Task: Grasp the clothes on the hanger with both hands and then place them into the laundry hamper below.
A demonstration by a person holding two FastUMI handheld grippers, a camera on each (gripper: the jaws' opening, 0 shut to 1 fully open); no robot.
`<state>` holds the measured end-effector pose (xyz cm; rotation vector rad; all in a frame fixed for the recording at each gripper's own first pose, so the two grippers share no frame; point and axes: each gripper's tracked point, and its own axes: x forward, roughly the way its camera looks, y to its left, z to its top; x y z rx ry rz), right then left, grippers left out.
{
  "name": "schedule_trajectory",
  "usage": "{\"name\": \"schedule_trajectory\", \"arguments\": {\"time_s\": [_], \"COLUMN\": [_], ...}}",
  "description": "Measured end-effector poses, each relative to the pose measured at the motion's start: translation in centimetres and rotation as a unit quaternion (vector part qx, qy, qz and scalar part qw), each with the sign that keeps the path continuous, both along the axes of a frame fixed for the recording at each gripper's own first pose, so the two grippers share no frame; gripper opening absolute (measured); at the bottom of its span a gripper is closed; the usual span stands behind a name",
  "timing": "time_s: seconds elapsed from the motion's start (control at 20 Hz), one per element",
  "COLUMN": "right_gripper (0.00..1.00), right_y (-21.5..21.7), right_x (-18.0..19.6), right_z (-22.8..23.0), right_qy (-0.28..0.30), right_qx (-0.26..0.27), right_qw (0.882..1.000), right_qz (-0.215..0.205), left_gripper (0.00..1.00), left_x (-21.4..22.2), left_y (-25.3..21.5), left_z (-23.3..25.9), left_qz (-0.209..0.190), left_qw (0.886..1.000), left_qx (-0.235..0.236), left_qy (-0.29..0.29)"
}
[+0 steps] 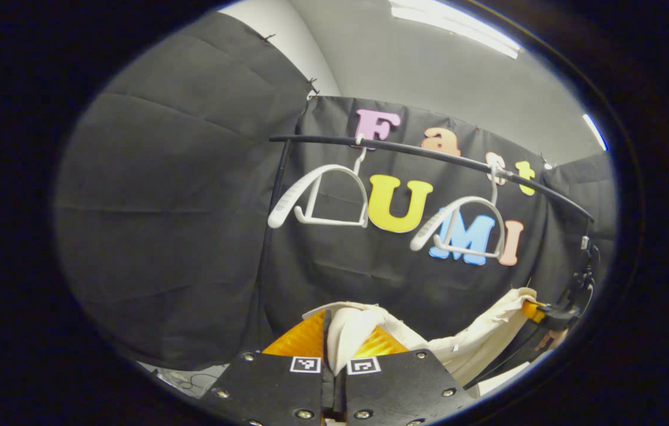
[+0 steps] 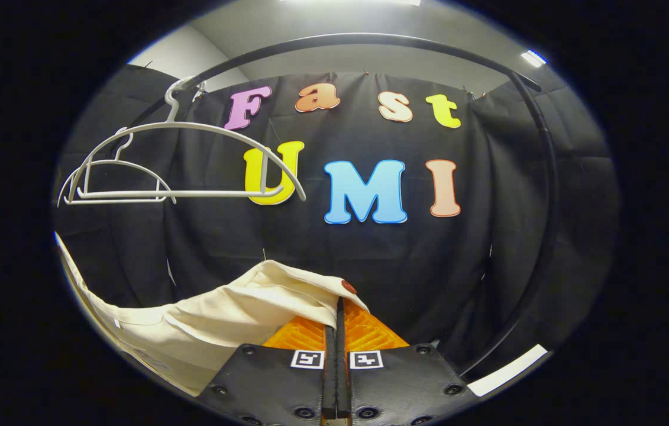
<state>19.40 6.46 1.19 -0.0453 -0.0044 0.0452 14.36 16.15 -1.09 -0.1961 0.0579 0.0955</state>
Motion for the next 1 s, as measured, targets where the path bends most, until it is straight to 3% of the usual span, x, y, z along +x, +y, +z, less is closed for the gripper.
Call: {"name": "schedule_trajectory", "arguments": {"time_s": [0.35, 0.7, 1.0], "right_gripper": [0.02, 0.02, 0.02], "right_y": [1.5, 3.8, 2.5], "right_x": [-5.2, -8.8, -10.2], "right_z": [-5.3, -9.7, -15.1], "right_qy": [0.070, 0.129, 0.192], "right_qx": [0.010, 0.021, 0.013], "right_qw": [0.997, 0.991, 0.981], "right_qz": [-0.012, 0.011, -0.010], "left_gripper": [0.01, 0.01, 0.01], "left_x": [-1.4, -2.4, -0.5], "left_y": [-3.9, -6.8, -8.9], "left_z": [-4.4, -9.8, -14.8], "left_qz": [-0.078, -0.133, -0.165], "left_qw": [0.995, 0.986, 0.976], "left_qx": [0.055, 0.057, 0.055], "left_qy": [0.032, 0.079, 0.129]}}
